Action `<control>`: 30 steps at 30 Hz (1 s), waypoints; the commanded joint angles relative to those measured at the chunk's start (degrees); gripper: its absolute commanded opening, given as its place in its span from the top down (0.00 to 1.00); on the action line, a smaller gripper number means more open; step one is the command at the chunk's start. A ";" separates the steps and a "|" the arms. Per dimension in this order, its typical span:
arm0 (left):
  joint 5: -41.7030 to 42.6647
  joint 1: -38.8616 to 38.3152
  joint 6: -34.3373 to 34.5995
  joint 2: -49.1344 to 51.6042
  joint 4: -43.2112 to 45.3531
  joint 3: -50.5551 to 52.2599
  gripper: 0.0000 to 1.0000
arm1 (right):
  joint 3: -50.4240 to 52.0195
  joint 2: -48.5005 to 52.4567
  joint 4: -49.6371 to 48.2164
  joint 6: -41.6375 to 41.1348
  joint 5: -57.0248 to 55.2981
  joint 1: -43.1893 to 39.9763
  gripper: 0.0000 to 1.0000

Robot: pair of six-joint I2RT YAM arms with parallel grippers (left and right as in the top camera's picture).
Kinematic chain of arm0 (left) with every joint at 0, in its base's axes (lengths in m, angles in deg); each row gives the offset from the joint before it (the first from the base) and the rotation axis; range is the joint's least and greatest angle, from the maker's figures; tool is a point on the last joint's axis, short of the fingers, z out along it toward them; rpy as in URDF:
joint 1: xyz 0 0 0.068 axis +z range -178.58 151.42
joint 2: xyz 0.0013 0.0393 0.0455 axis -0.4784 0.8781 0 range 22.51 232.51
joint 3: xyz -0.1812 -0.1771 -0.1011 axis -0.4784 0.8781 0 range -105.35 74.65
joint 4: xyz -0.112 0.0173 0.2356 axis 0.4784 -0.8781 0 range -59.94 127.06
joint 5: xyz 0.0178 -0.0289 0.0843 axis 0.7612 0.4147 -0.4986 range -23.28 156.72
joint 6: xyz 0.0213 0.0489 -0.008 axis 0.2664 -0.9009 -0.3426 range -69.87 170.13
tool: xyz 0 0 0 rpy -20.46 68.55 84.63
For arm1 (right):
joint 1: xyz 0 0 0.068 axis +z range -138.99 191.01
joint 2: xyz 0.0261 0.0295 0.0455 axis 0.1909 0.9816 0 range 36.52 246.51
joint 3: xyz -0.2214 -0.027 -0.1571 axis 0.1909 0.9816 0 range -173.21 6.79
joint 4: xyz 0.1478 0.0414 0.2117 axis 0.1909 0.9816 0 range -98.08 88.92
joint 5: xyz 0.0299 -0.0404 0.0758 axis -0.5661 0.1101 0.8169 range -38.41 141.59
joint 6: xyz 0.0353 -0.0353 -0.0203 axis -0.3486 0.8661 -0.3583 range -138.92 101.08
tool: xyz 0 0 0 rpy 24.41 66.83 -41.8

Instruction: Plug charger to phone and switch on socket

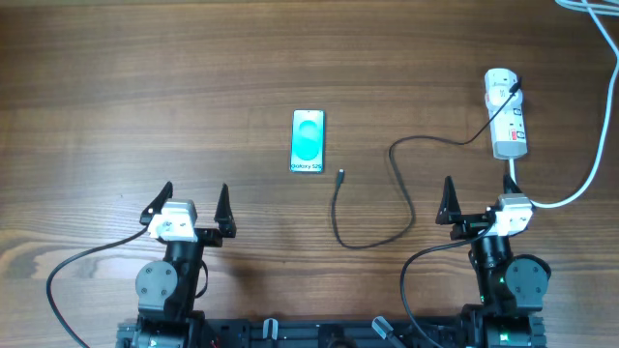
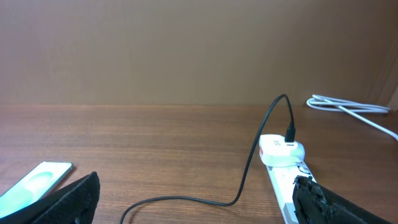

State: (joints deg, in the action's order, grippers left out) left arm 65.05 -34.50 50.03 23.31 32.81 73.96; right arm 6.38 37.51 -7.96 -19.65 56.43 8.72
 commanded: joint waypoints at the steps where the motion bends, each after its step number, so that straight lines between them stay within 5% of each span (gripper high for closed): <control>1: -0.33 0.31 0.57 -0.46 0.17 0.37 0.00 | 0.09 -0.42 -0.17 0.70 -0.76 0.28 0.00; 13: -2.58 0.31 -3.17 -0.46 2.58 0.37 0.00 | 0.09 -0.42 -0.17 0.70 -0.76 0.28 0.00; 16: 18.43 0.24 2.45 -0.46 3.67 0.35 0.00 | 0.09 -0.42 -0.17 0.70 -0.76 0.28 0.00; 18: 21.59 0.24 5.62 -0.46 7.82 0.37 0.00 | 0.09 -0.42 -0.17 0.70 -0.76 0.28 0.00; 20: 29.55 0.24 11.54 -0.42 21.62 0.24 0.00 | 0.09 -0.42 -0.17 0.70 -0.76 0.28 0.00; 22: 28.65 0.26 18.10 -0.33 27.82 -3.78 0.00 | 0.09 -0.42 -0.17 0.68 -0.76 0.28 0.00; 28: 28.55 0.28 23.08 18.25 -3.69 -35.82 0.00 | 0.09 -0.42 -0.17 0.70 -0.76 0.28 0.00; 30: 38.29 0.28 23.10 28.22 -6.43 -45.51 0.00 | 0.09 -0.42 -0.17 0.68 -0.76 0.28 0.00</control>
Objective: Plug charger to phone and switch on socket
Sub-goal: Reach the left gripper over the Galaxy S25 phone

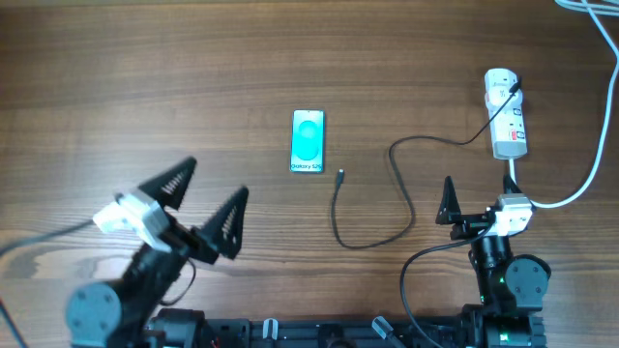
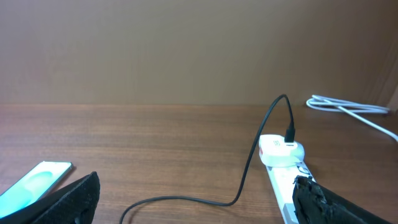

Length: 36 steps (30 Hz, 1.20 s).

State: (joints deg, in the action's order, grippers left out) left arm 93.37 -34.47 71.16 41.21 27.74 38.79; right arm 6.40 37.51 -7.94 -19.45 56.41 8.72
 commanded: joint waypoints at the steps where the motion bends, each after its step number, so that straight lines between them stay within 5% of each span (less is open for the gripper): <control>1: 14.36 0.26 1.97 12.83 0.17 -12.15 0.00 | 0.07 -0.42 -0.20 0.52 -0.74 0.28 0.00; 3: 24.04 0.26 2.36 18.88 7.06 -13.35 0.00 | 0.07 -0.42 -0.20 0.48 -0.74 0.28 0.00; 6: 25.51 0.17 9.27 25.92 8.52 -14.95 0.00 | 0.07 -0.42 -0.20 0.50 -0.74 0.28 0.00; 10: 26.51 0.04 5.42 41.68 -10.91 -29.40 0.00 | 0.07 -0.42 -0.20 0.50 -0.74 0.28 0.00; 14: 1.20 -6.38 -2.84 59.17 -45.09 -51.91 0.00 | 0.07 -0.42 -0.20 0.48 -0.74 0.28 0.00; 19: -1.05 -13.79 -2.60 66.05 -45.83 -54.01 0.01 | 0.07 -0.42 -0.20 0.50 -0.74 0.28 0.00; 21: -14.08 -18.25 5.88 67.17 -47.58 -54.36 0.00 | 0.07 -0.42 -0.20 0.50 -0.74 0.28 0.00; 23: -18.47 -21.35 5.62 69.22 -50.01 -57.40 0.01 | 0.07 -0.42 -0.20 0.50 -0.74 0.28 0.00; 29: -25.09 -20.90 5.09 94.40 -79.80 -92.98 0.01 | 0.07 -0.42 -0.20 0.50 -0.74 0.28 0.00; 36: -24.85 -20.92 5.11 106.40 -78.38 -94.12 0.00 | 0.07 -0.42 -0.20 0.50 -0.74 0.28 0.00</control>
State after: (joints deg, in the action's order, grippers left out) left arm 69.53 -55.41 76.17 145.75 -50.77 -54.21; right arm 6.40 37.51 -7.96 -19.41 56.41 8.72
